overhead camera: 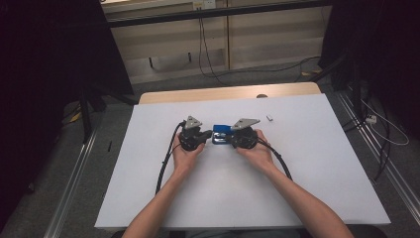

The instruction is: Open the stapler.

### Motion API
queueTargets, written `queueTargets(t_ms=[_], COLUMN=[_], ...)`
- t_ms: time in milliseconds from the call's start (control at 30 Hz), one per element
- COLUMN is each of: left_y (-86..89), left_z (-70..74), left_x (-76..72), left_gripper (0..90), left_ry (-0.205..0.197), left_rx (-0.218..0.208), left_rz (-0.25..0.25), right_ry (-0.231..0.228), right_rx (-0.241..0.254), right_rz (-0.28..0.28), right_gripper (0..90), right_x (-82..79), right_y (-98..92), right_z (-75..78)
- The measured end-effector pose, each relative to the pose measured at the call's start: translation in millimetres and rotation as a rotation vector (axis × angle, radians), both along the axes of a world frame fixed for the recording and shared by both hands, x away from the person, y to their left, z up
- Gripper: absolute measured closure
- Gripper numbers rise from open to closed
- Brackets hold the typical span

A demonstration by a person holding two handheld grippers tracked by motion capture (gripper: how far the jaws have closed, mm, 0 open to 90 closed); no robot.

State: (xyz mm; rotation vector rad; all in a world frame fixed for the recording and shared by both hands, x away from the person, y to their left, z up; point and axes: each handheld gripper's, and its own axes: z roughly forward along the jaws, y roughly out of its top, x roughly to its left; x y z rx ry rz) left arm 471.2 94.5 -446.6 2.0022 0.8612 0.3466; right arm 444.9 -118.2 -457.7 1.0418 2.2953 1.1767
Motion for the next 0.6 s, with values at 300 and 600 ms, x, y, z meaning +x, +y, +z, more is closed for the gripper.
queueTargets(t_ms=[300,600], left_y=[-2.7,-4.5], left_z=[-1.4,-1.5], left_x=[2.7,4.9], left_gripper=[90.0,90.0], left_ry=[-0.009,-0.022], left_rx=[0.019,0.04], left_rz=[-0.004,-0.007], right_ry=[0.007,0.007], right_rx=[0.005,0.005], right_rz=[0.001,-0.002], right_gripper=[90.0,90.0], right_x=[0.6,0.8], right_y=[-0.3,-0.3], right_z=[-0.2,-0.3])
